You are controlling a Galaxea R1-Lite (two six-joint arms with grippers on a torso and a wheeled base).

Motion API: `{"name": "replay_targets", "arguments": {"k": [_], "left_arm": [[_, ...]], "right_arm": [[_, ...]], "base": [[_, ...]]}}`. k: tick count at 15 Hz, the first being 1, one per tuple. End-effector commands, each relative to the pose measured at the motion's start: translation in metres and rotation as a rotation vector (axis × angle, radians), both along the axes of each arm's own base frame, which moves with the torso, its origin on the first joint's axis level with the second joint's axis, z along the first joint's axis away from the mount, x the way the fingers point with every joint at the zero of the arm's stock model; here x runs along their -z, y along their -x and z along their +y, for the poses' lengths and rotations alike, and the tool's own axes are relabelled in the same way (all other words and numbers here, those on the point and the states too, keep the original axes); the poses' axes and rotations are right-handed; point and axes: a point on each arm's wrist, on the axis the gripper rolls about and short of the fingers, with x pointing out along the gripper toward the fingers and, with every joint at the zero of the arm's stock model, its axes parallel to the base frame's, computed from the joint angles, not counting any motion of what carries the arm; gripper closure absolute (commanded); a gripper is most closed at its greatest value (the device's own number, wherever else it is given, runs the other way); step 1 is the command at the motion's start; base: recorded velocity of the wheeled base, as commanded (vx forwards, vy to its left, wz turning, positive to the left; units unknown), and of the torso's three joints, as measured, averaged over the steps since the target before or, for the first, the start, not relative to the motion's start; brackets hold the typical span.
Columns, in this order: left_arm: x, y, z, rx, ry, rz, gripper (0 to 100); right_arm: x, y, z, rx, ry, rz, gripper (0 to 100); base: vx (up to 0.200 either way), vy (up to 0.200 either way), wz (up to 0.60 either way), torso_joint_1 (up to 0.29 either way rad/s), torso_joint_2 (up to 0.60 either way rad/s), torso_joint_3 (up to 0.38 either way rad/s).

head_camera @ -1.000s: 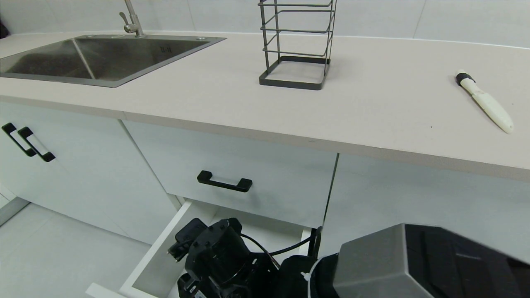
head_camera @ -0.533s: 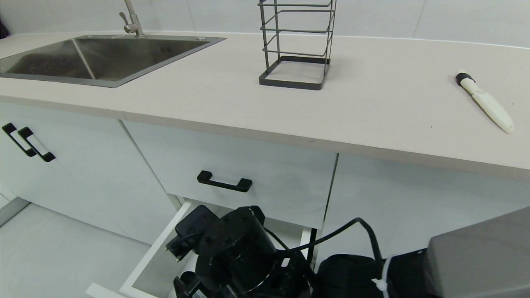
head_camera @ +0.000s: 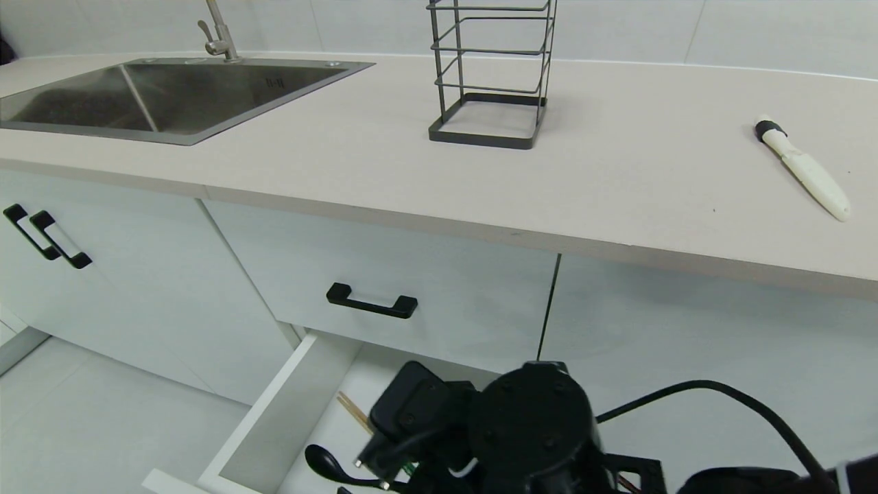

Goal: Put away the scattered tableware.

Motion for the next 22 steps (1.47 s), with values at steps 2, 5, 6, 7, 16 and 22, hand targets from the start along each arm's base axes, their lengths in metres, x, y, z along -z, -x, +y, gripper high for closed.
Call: {"name": "replay_targets", "arguments": {"k": [2,5,6,7,16,22], "left_arm": [[0.0,0.0,0.0,0.0,0.0,-0.001,0],[0.0,0.0,0.0,0.0,0.0,-0.001,0],[0.0,0.0,0.0,-0.002,0.0,-0.001,0],[0.0,0.0,0.0,0.0,0.0,-0.001,0],[0.0,0.0,0.0,0.0,0.0,-0.001,0],[0.0,0.0,0.0,0.0,-0.001,-0.001,0]], "right_arm": [[-0.006,0.023,-0.055,-0.072,-0.019,-0.023,0],[-0.009,0.031,-0.096,-0.119,-0.032,-0.001,0],[-0.01,0.036,-0.108,-0.128,-0.04,-0.001,0],[-0.011,0.041,-0.126,-0.123,-0.045,-0.003,0],[0.005,0.098,-0.291,0.022,-0.148,-0.191,0],[0.015,0.131,-0.317,0.342,-0.224,-0.417,0]], "base": [[0.0,0.0,0.0,0.0,0.0,0.0],[0.0,0.0,0.0,0.0,0.0,0.0],[0.0,0.0,0.0,0.0,0.0,0.0],[0.0,0.0,0.0,0.0,0.0,0.0],[0.0,0.0,0.0,0.0,0.0,0.0],[0.0,0.0,0.0,0.0,0.0,0.0]]}}
